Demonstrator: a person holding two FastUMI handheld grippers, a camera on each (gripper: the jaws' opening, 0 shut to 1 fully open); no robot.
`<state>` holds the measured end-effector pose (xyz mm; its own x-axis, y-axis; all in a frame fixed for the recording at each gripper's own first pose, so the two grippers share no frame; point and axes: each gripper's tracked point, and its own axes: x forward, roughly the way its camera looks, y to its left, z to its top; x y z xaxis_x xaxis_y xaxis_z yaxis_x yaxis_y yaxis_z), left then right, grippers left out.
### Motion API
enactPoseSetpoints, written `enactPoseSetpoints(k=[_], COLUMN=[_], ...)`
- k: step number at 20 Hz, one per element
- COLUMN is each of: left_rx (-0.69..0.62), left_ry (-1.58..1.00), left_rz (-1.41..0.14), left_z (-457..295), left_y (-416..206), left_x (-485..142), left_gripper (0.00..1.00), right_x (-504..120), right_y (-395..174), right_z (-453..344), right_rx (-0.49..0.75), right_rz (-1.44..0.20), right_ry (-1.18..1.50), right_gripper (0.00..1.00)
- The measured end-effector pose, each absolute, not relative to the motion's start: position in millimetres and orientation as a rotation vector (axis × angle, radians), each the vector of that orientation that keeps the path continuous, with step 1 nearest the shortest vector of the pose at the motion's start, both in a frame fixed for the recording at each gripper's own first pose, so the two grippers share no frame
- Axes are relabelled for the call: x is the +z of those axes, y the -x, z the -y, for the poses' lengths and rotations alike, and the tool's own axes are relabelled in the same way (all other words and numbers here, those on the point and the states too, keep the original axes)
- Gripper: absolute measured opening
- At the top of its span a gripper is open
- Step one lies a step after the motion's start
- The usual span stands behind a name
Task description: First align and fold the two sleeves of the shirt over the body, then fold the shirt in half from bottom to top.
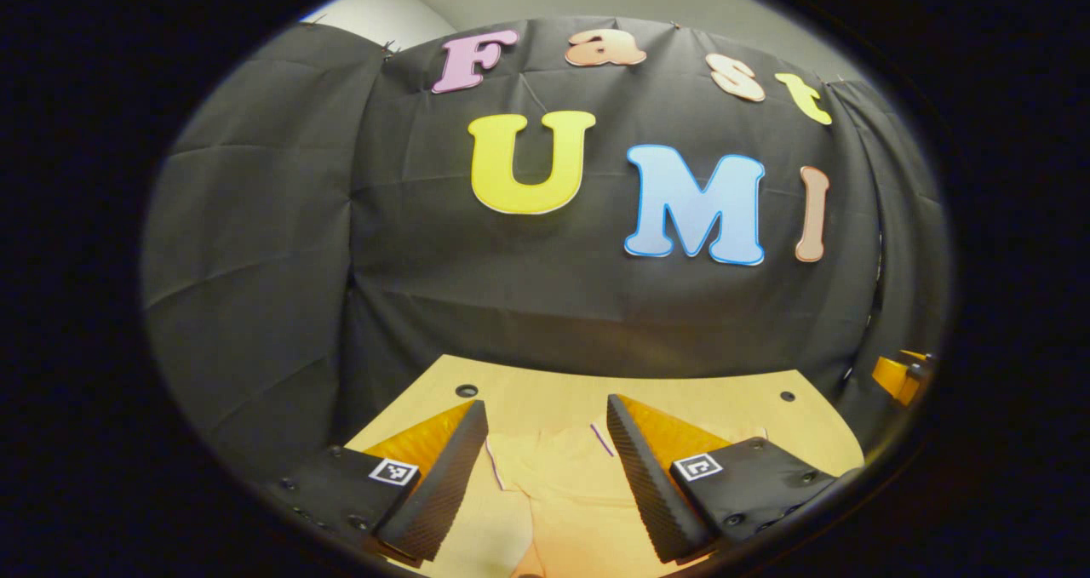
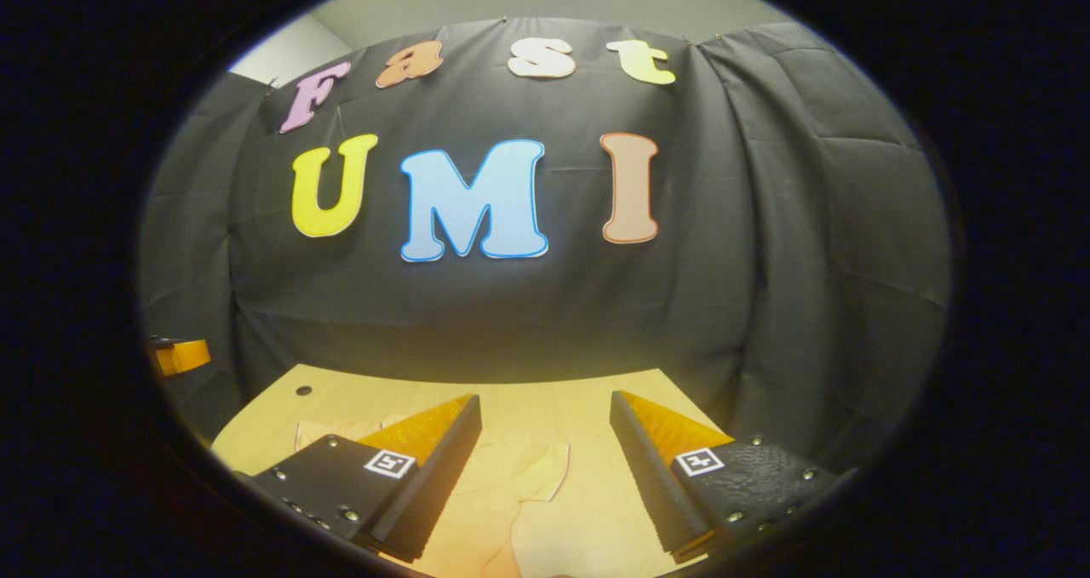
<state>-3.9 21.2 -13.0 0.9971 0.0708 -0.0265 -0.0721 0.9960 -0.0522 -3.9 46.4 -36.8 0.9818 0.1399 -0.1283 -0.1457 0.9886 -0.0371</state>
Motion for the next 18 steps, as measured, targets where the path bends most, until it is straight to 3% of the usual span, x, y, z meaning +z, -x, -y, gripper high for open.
enactPoseSetpoints(k=[10,18], left_rx=[0.086,0.116], left_ry=[0.022,0.017], left_rz=[-0.022,-0.039], left_z=[-19.0,-28.0], left_y=[-1.2,2.4], left_x=[-9.2,-15.1], left_gripper=[0.94,0.93], right_x=[-76.0,-152.4], right_y=[-39.1,-93.8], right_z=[-45.1,-45.9], right_rx=[0.153,0.152], right_rz=[-0.236,-0.417], right_ry=[0.061,0.084], right_gripper=[0.95,0.96])
